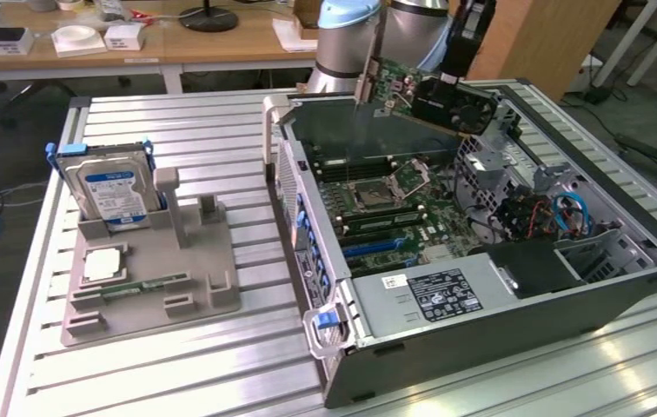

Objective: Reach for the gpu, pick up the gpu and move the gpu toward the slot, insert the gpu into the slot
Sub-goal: 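Insert the gpu into the slot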

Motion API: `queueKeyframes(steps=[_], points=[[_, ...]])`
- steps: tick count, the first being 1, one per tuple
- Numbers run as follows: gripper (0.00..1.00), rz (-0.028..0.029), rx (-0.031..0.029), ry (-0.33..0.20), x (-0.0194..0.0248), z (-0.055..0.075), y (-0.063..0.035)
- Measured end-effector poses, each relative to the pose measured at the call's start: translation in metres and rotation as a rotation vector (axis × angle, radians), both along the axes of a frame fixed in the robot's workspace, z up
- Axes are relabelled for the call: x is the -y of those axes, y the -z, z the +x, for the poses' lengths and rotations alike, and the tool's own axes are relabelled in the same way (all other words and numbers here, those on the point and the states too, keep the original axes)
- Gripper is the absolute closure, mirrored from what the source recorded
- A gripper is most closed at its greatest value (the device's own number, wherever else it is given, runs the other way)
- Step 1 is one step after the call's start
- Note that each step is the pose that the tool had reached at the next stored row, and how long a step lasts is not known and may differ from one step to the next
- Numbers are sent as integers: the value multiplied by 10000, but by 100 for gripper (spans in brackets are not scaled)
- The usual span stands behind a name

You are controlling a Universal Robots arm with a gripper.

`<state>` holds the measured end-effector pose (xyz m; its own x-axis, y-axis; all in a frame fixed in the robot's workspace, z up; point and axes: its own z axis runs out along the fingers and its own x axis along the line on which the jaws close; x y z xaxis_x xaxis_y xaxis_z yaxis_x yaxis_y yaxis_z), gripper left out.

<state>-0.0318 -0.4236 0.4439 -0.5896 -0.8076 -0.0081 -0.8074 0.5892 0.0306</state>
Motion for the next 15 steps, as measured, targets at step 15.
queueKeyframes(steps=[15], points=[[74, 0, 0, -2718, 0, 0, 23]])
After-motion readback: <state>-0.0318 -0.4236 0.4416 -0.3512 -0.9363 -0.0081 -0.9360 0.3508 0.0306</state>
